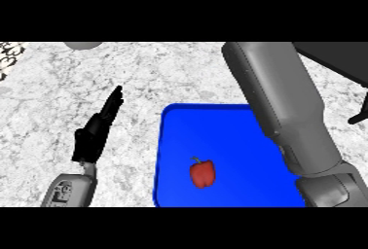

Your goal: Pick the sweet potato from the tray and place it in the tiered shelf

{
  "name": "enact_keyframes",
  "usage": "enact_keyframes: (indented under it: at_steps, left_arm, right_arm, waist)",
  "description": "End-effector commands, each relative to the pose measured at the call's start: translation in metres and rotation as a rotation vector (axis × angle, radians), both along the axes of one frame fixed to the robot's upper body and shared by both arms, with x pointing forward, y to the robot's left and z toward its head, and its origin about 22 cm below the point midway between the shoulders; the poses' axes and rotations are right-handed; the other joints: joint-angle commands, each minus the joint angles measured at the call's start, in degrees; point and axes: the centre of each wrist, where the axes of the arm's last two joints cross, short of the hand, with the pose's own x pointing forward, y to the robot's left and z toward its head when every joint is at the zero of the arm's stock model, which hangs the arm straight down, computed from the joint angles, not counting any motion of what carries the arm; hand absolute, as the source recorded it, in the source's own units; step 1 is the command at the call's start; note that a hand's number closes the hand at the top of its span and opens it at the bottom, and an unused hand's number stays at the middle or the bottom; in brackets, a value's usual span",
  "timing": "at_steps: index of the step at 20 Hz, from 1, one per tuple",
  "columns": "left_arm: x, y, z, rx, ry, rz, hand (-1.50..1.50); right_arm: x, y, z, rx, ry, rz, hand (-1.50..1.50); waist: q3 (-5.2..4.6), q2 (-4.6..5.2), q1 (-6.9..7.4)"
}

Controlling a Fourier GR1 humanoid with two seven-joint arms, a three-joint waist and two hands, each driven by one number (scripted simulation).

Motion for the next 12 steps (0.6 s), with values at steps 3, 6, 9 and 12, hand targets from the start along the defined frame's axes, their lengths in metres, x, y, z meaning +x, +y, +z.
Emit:
enact_keyframes:
  at_steps: [3, 6, 9, 12]
  left_arm:
    - [0.004, 0.003, 0.006, -0.002, -0.004, 0.001, 0.00]
    - [-0.004, 0.006, 0.002, -0.015, -0.008, 0.005, 0.00]
    - [-0.002, -0.006, 0.004, -0.011, 0.002, -0.014, 0.00]
    - [0.002, -0.009, 0.006, -0.018, 0.008, 0.014, 0.00]
  right_arm:
    - [0.007, -0.007, 0.038, 0.045, -0.012, -0.237, 1.50]
    - [0.007, -0.021, 0.055, 0.072, -0.057, -0.247, 1.50]
    - [0.013, -0.033, 0.076, 0.035, -0.051, -0.286, 1.50]
    - [0.014, -0.053, 0.080, 0.018, -0.077, -0.315, 1.50]
  waist:
    - [0.02, 0.05, -0.37]
    - [0.04, -0.01, -0.28]
    - [0.02, 0.29, 0.14]
    - [0.06, 0.09, -0.61]
